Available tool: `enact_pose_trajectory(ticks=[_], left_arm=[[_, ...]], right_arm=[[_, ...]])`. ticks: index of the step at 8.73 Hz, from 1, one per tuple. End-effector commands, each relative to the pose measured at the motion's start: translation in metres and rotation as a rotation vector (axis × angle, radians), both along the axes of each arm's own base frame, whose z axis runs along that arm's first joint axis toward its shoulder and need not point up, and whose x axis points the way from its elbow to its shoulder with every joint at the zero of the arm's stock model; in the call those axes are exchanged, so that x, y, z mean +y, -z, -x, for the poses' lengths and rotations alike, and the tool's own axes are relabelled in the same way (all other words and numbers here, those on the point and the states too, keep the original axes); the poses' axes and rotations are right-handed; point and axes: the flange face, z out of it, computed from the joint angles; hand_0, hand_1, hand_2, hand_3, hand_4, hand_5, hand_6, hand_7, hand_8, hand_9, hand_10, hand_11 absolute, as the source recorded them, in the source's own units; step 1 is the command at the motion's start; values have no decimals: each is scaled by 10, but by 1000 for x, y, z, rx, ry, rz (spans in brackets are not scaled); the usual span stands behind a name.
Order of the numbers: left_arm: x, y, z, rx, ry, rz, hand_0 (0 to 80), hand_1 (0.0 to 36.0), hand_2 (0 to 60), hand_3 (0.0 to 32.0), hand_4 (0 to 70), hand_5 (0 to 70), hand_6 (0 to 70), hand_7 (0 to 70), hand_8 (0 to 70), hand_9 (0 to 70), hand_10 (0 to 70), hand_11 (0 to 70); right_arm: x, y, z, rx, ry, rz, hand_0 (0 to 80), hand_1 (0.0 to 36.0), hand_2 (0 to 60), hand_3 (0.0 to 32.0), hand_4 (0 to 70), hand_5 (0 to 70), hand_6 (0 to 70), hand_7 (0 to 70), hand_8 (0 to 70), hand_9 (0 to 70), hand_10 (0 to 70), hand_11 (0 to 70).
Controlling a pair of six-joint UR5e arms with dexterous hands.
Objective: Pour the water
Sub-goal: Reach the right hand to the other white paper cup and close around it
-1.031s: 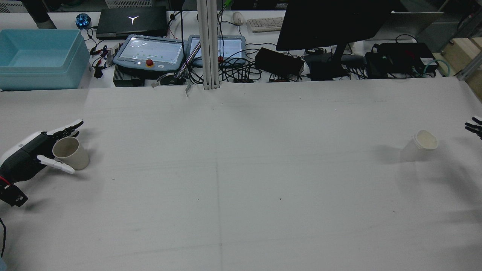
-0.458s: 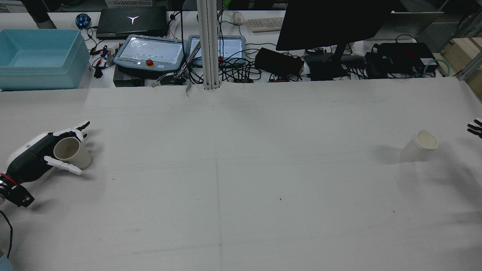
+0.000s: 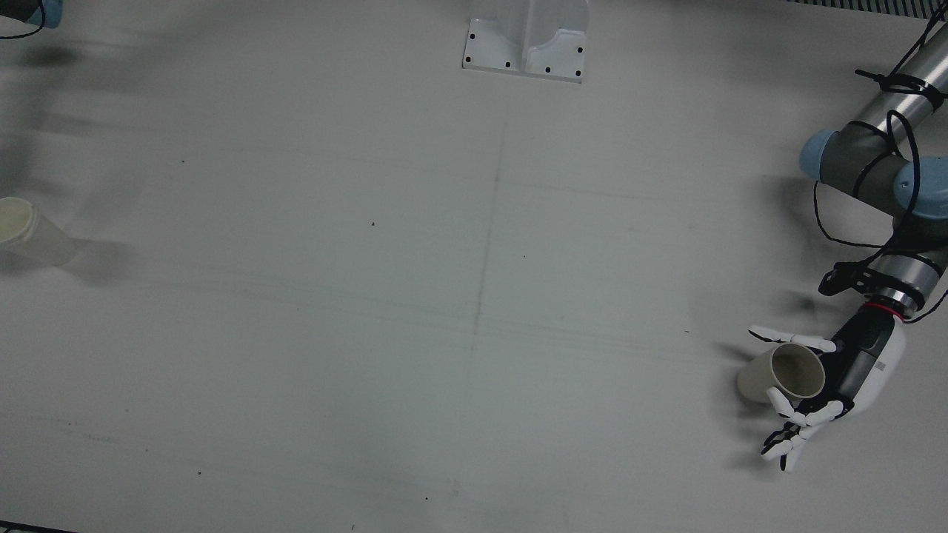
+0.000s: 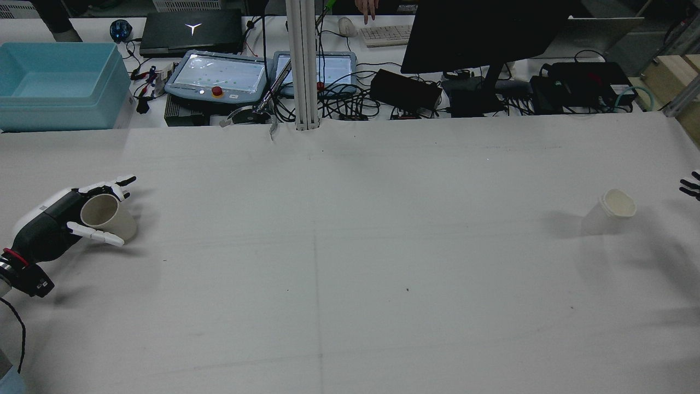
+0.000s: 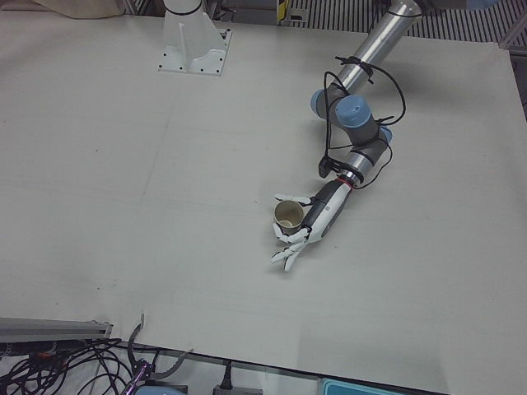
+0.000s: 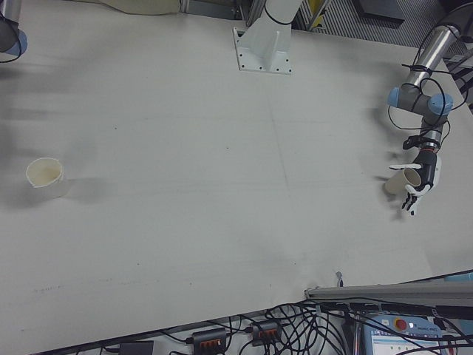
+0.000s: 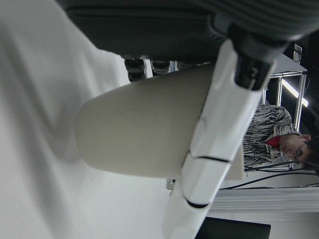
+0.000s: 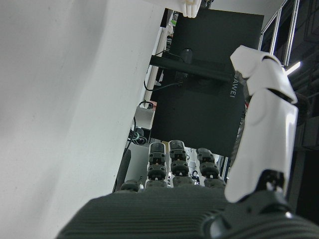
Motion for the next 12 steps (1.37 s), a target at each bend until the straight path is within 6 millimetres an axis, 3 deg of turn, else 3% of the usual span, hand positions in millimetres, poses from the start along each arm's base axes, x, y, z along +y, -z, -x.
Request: enact_pose_trajectory(ticks=[1,2,3,4,6,8,10,11,12], left_arm=[[1,9,1,12,4,30,800,360,600,0,544,700,137,117,37,13,71,145],[1,9,1,12,4,30,800,360,600,0,550,700,138,118,37,12,70,143],[1,9,1,13,2,30,800,360,600,0,545,700,139,121,37,13,70,144],[1,9,1,11,4,31,800,360,600,0,545,700,140,123,37,14,70,144],[1,9,2,14,4,31,800,360,600,0,528,700,139,121,38,15,72,147],[1,7,2,14,5,34,800,360,600,0,518,700,138,120,39,16,72,147],[2,2,3,10,6,39,800,360,600,0,505,700,138,120,39,17,73,148],[1,2,2,11,5,38,800,360,600,0,503,700,138,120,40,18,73,148],[1,2,2,11,5,38,800,360,600,0,502,700,139,119,40,19,74,150]], right_arm=[[-12,7,11,14,21,-23,546,260,268,0,80,87,162,133,123,157,0,0],[-18,11,20,39,38,-43,572,296,312,0,67,97,165,132,122,154,0,0],[-15,8,24,48,50,-37,629,340,312,0,52,107,157,133,95,114,0,0],[-17,10,31,77,62,-51,716,360,337,0,23,115,143,120,71,77,0,0],[-30,18,56,80,100,-74,645,360,364,0,0,109,122,85,66,69,0,0],[-47,34,76,86,122,-104,638,360,352,0,0,107,122,95,55,56,0,0],[-47,34,80,97,130,-106,624,330,236,0,0,99,116,105,41,44,0,0],[-47,34,82,99,133,-107,614,320,204,16,0,95,101,92,32,34,0,0],[-47,34,82,99,135,-107,615,323,202,52,0,94,84,77,20,21,0,0]])
